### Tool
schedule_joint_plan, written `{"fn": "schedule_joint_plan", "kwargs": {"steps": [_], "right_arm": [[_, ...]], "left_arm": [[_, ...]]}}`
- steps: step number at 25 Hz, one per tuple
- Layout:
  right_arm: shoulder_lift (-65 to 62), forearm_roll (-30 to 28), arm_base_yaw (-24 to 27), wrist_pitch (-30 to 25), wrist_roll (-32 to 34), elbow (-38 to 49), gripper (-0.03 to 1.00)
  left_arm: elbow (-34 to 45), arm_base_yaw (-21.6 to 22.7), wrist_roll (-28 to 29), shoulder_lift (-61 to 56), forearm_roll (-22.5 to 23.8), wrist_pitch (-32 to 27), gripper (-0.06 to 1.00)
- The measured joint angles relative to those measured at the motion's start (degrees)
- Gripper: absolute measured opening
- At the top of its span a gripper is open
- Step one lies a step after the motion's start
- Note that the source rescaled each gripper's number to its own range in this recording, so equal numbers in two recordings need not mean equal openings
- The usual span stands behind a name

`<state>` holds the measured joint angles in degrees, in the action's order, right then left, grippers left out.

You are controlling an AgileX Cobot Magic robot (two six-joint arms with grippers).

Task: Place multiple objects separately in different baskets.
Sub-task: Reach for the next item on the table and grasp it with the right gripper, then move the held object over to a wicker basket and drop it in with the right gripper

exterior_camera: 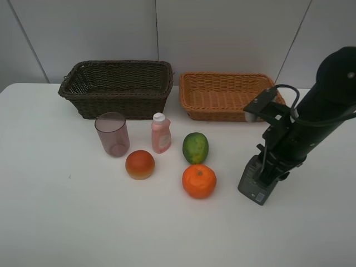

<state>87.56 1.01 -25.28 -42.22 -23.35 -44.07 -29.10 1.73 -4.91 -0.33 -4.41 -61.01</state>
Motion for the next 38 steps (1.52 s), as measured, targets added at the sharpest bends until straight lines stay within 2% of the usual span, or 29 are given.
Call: {"fn": "schedule_joint_plan", "kwargs": {"steps": [16,19,25,29,38], "right_arm": [[0.0,0.1,0.0,0.2,0.0,-0.2,0.03],[0.3,0.1,0.0,-2.8,0.5,-3.3,0.03],[0.4,0.0,-0.1,-12.4,8.5,-15.9,0.03],[3.4,-1.9,-2.6,-15.8,12.8,-26.2,0.03],[21.2,-4.5,-10.3,-17.2,13.7,-55.7,0.03]], "left_arm": [[0.0,0.0,0.0,0.0,0.0,0.0,1.0],[0.0,0.0,0.0,0.0,0.0,0.0,1.0],[0.0,0.0,0.0,0.0,0.0,0.0,1.0],[0.0,0.0,0.0,0.0,0.0,0.0,1.0],[0.0,0.0,0.0,0.0,0.0,0.0,1.0]]}}
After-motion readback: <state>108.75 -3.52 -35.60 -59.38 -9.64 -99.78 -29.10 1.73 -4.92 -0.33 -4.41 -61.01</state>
